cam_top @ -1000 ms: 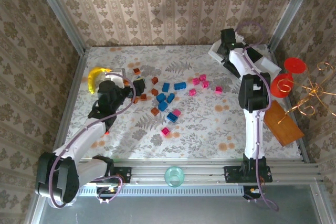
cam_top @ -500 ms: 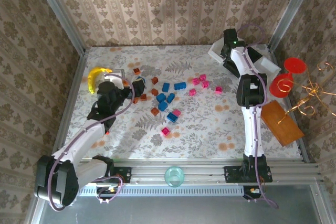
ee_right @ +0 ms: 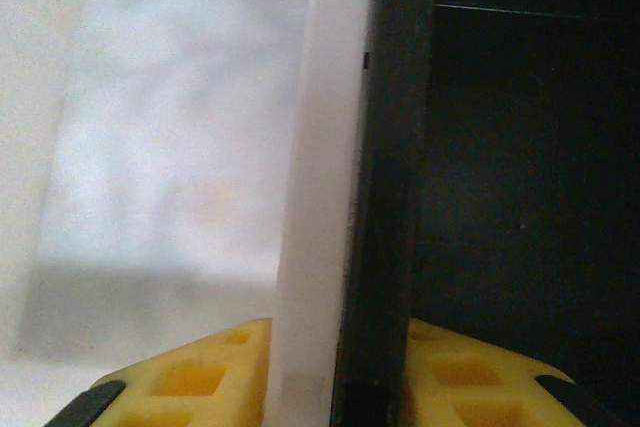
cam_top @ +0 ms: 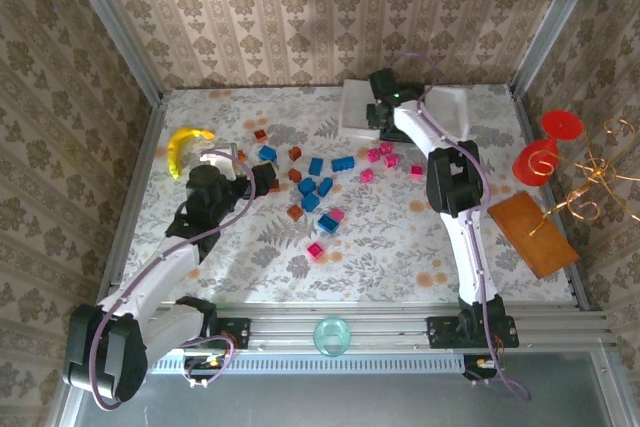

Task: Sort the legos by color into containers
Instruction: Move the container to the top-center of the table, then pick up the lego from the middle-right of the table.

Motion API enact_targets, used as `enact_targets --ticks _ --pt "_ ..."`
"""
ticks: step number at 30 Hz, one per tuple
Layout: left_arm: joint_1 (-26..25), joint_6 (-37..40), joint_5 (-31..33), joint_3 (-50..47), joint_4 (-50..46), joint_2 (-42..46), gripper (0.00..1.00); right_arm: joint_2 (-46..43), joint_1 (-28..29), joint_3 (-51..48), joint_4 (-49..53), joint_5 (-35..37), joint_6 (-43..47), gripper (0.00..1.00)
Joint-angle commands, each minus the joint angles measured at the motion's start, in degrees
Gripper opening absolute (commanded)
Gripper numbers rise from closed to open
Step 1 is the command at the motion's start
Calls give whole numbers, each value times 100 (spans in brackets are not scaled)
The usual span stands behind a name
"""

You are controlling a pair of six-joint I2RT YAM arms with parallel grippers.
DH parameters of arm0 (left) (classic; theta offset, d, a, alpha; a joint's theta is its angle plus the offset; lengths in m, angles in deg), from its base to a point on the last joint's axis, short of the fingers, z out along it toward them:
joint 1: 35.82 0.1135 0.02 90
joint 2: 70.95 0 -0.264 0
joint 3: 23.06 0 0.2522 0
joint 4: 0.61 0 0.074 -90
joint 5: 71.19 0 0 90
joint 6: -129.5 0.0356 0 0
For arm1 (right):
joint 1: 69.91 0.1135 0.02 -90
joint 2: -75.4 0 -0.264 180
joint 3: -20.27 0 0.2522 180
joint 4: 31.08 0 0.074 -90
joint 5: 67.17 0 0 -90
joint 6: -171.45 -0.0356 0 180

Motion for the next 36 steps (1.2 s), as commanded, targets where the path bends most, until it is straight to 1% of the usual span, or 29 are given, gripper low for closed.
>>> enact_targets --ticks 1,4,7,10,13,15,16,19,20,21,22,25,26,29,31,33,36 --pt "-64 -123 -78 -29 -59 -50 100 -27 114 90 49 -466 480 33" --pt "-114 -136 -33 -77 23 -163 100 -102 195 93 -23 -615 508 35" --pt "-120 -103 -40 -45 61 -359 100 -144 199 372 130 -758 459 42" --pt "-106 -27 60 152 -145 -613 100 -459 200 521 263 -727 527 54" --pt "41 81 135 520 -553 -975 100 -1079 210 151 222 -619 610 66" --pt "249 58 2 867 -1014 -1315 100 -1656 266 -552 0 -457 650 70" --pt "350 75 -89 1052 -1254 -1497 100 -2104 316 -1208 -268 -356 649 72" --pt "529 106 -55 1331 -1728 -1869 97 -3225 527 -2915 -992 -231 616 77" --pt "574 74 -69 1318 -1730 -1941 96 -3628 598 -3555 -1187 -66 534 79" --pt "604 37 -111 1293 -1698 -1968 96 -3843 621 -3900 -1248 12 484 81" --pt "612 -12 -164 1223 -1631 -1982 96 -4114 619 -4340 -1258 263 356 83" --pt "562 -120 -340 1026 -1358 -1853 96 -4605 382 -5259 -1070 718 127 87" --pt "519 -157 -394 984 -1294 -1782 96 -4667 248 -5436 -1021 732 39 87" --pt "252 -180 -505 946 -1171 -1577 95 -4639 -216 -5825 -946 386 -237 87" --pt "18 -153 -562 986 -1150 -1458 95 -4456 -367 -5926 -1001 121 -261 86" --pt "-186 -138 -639 1000 -1064 -1370 96 -4188 -410 -5809 -971 -41 -263 85" --pt "-407 -217 -784 981 -811 -1322 97 -3648 -457 -5406 -830 -69 -224 84"
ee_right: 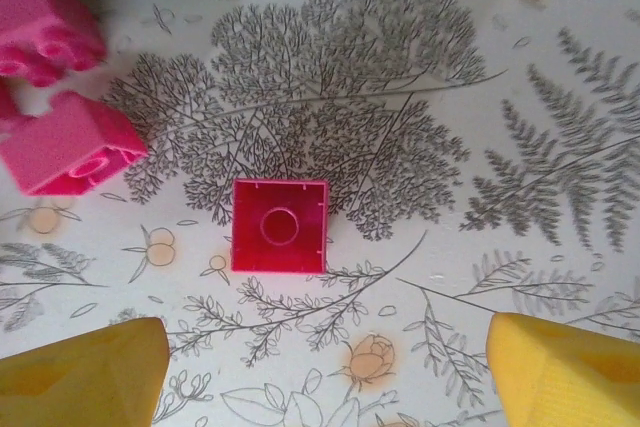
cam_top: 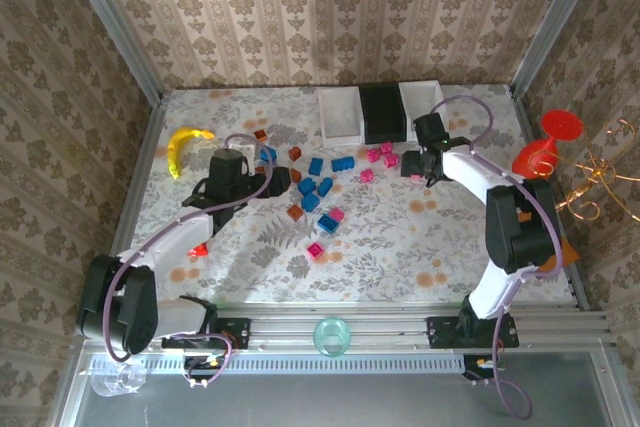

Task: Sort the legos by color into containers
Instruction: Pick up the lego from the middle-right of the table.

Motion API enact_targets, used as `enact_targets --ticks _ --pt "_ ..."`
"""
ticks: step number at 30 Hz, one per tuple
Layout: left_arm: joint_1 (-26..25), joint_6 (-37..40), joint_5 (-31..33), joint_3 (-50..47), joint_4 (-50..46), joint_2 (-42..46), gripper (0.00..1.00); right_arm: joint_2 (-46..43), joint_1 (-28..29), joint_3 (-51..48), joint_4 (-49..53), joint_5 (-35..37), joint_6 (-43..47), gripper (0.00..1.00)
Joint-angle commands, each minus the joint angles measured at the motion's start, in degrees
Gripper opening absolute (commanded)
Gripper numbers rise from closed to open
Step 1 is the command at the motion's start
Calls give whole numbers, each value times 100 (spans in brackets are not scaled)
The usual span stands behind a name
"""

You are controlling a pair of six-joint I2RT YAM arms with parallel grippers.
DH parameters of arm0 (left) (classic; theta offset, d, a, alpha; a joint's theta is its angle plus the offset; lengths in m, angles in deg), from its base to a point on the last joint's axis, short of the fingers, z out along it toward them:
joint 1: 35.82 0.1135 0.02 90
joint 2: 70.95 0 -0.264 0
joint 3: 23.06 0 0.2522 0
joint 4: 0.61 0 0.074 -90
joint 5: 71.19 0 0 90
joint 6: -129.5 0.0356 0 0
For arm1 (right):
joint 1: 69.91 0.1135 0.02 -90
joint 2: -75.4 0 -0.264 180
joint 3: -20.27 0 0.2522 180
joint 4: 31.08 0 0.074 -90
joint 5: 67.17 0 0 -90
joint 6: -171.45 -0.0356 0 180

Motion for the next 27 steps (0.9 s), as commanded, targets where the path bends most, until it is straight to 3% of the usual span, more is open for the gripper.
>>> enact_targets --ticks 1,10,19,23,27 --pt "-158 -180 -272 14 353 98 97 567 18 519 165 -247 -114 83" --pt "-316 -218 -257 93 409 24 99 1418 -122 1380 769 -458 -115 61" --pt "-316 -191 -81 71 398 123 99 1548 -165 1377 841 -660 -215 44" --pt "-318 -195 -80 108 385 141 99 1238 -165 1282 681 -715 -203 33" --pt "-311 -282 -129 145 439 150 99 528 -122 1188 176 -807 -234 30"
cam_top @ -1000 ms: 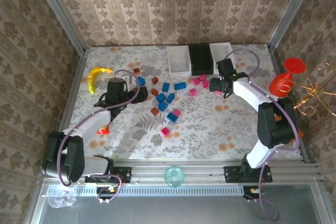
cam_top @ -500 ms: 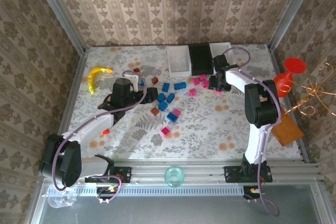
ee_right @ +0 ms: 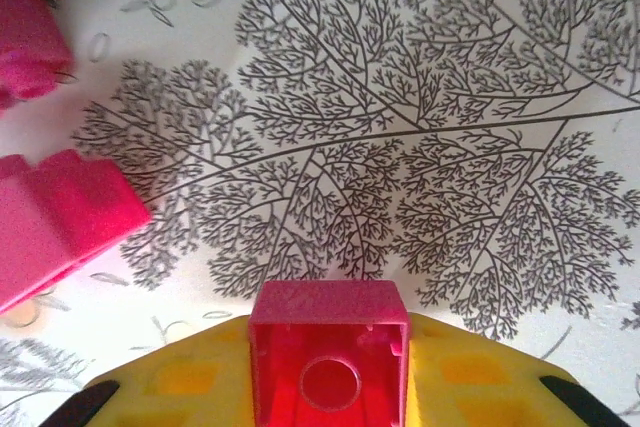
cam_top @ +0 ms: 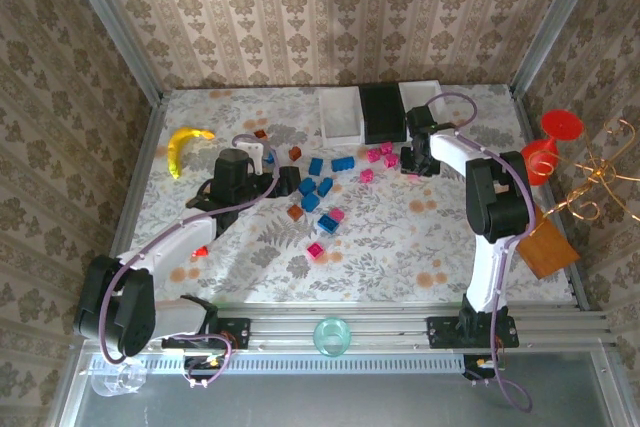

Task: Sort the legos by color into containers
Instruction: Pick up the lego from the middle-right of the table, then place the lego in the container.

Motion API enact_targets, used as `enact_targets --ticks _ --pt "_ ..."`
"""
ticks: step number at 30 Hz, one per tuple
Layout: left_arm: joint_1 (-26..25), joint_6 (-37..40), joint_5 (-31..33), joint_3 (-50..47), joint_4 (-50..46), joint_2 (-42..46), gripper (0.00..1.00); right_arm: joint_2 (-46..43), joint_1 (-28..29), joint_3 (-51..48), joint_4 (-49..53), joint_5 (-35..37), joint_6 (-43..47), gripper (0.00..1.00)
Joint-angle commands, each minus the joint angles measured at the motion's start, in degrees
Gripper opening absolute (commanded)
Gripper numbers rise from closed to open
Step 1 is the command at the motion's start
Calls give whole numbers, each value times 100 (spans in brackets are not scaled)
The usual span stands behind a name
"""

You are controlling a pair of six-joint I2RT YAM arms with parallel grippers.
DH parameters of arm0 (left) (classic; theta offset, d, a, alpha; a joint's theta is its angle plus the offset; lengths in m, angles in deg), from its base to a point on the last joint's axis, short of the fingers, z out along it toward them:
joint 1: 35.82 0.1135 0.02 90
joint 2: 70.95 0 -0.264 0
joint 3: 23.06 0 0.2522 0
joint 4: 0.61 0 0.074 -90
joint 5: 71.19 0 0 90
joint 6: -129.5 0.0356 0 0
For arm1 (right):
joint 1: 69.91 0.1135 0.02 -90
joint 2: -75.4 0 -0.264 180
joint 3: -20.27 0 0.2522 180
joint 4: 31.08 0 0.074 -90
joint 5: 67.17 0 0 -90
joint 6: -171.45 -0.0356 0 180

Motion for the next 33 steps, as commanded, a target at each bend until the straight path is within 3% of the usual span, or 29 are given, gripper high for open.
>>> enact_targets --ticks 1,7,17,23,25,30,33 --pt "-37 -192 -15 151 177 113 99 -833 21 -9 -544 -166 -66 30" --pt "-34 -232 -104 284 197 60 99 -318 -11 1159 -729 525 79 29" --pt "-266 -218 -64 344 134 121 99 2232 -349 4725 237 1246 -314 32" --pt "-326 -222 -38 285 102 190 99 3399 -451 6750 1220 1115 -278 50" --pt "-342 -223 -22 228 110 217 100 3168 -435 6462 1203 958 -235 58" --pt "-344 -260 15 91 192 224 100 1706 -313 3750 -436 349 -219 67" --pt "-345 -250 -11 99 198 183 100 1439 -310 3086 -850 -103 -261 72"
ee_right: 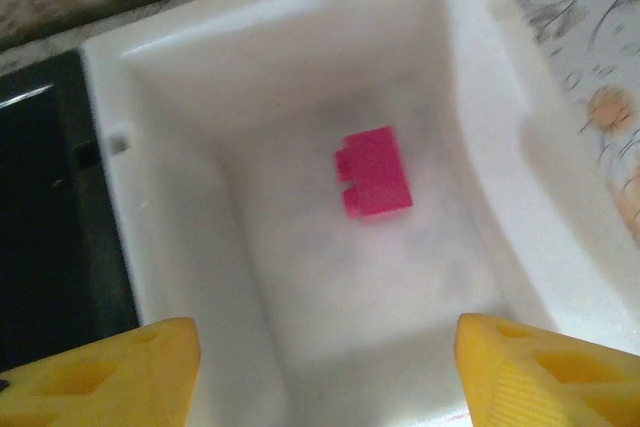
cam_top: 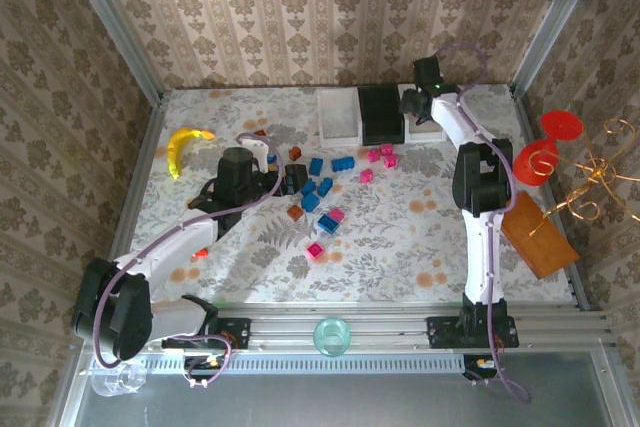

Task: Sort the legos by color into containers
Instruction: Place the lego in the container, then move the container to the top-center of the table.

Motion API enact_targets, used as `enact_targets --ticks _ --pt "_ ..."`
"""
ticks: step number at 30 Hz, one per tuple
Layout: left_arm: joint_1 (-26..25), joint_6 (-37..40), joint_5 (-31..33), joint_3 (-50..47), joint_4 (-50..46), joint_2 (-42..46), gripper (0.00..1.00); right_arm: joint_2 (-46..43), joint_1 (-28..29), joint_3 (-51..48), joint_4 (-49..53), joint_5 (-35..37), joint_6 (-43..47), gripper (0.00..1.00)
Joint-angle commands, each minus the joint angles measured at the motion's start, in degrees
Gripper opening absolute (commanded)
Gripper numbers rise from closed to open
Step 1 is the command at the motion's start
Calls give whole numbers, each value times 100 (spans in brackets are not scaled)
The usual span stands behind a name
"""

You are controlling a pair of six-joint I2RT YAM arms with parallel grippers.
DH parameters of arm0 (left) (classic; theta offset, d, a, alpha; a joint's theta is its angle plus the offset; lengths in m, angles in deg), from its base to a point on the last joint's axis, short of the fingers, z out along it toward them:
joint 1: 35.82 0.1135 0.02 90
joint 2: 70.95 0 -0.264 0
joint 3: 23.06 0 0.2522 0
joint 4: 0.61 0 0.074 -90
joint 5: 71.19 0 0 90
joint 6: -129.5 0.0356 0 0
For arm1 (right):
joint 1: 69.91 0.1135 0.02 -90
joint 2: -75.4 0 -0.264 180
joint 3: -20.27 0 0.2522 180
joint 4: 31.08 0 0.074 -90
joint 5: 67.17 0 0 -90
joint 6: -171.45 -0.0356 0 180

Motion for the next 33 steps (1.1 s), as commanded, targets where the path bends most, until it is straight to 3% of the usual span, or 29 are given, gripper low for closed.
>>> enact_targets --ticks 1,9,17,22,24,28,33 --pt "-38 -94 0 -25 107 51 100 -348 66 -418 -712 -747 -36 73" --pt "-56 -143 -9 -55 215 -15 100 106 118 -200 -574 -1201 99 77" --pt "-65 -127 34 -121 268 -176 100 229 279 36 -638 -2180 245 63" --pt "-69 -127 23 -161 269 -278 100 187 336 394 -329 -2112 470 63" --pt "-67 -117 41 -187 240 -270 100 -7 359 308 -144 -1628 617 66" --pt "-65 -94 153 -338 281 -227 100 -1136 578 -1331 -759 -486 915 75" --pt "-65 366 -230 -425 610 -340 100 -2405 1046 -3136 -1255 -66 1315 81"
